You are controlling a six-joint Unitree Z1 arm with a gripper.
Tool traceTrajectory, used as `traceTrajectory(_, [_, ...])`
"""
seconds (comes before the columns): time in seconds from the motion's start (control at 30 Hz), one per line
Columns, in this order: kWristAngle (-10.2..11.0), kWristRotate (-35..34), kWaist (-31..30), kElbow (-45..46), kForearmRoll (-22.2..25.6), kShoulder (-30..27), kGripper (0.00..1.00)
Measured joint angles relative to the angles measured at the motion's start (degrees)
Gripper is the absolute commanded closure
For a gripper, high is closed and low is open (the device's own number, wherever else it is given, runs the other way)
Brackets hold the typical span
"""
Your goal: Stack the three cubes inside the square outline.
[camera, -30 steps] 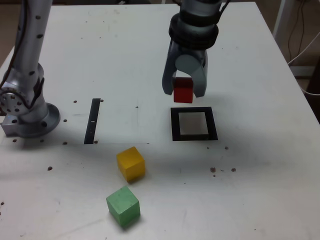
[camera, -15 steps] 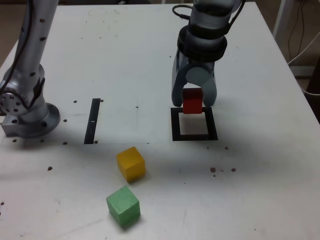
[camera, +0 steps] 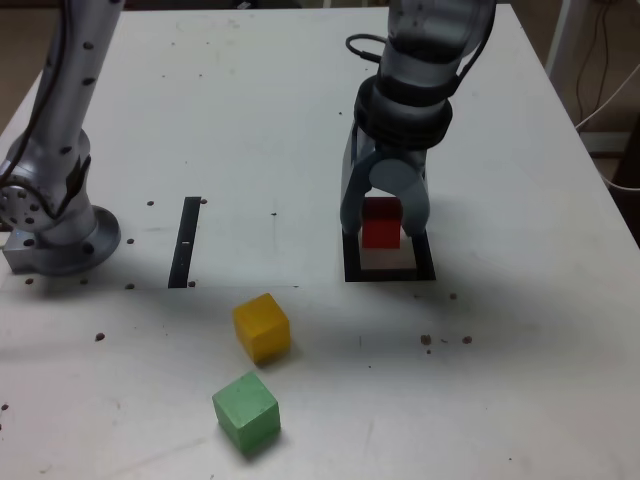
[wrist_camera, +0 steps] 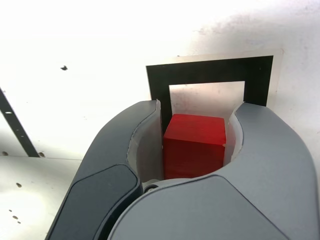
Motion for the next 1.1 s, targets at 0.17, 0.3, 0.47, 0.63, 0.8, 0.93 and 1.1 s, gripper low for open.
traceTrajectory(0.17, [-0.3,-0.2,-0.4,0.3,-0.6,0.6,0.54])
traceTrajectory(0.3, [-0.6,-0.4,-0.4,1.4,-1.7,1.1,0.39])
traceTrajectory(0.47, [-0.9,-0.3,-0.5,2.5,-3.2,1.3,0.06])
traceTrajectory(0.63, [-1.2,-0.1,-0.5,3.3,-4.7,1.3,0.02])
traceTrajectory(0.8, [-1.2,-0.1,-0.5,3.7,-4.9,1.3,0.01])
traceTrajectory(0.93, [-0.6,-0.1,-0.5,4.0,-4.9,1.1,0.01])
traceTrajectory(1.1, [1.1,-0.2,-0.5,4.1,-3.8,-1.3,0.01])
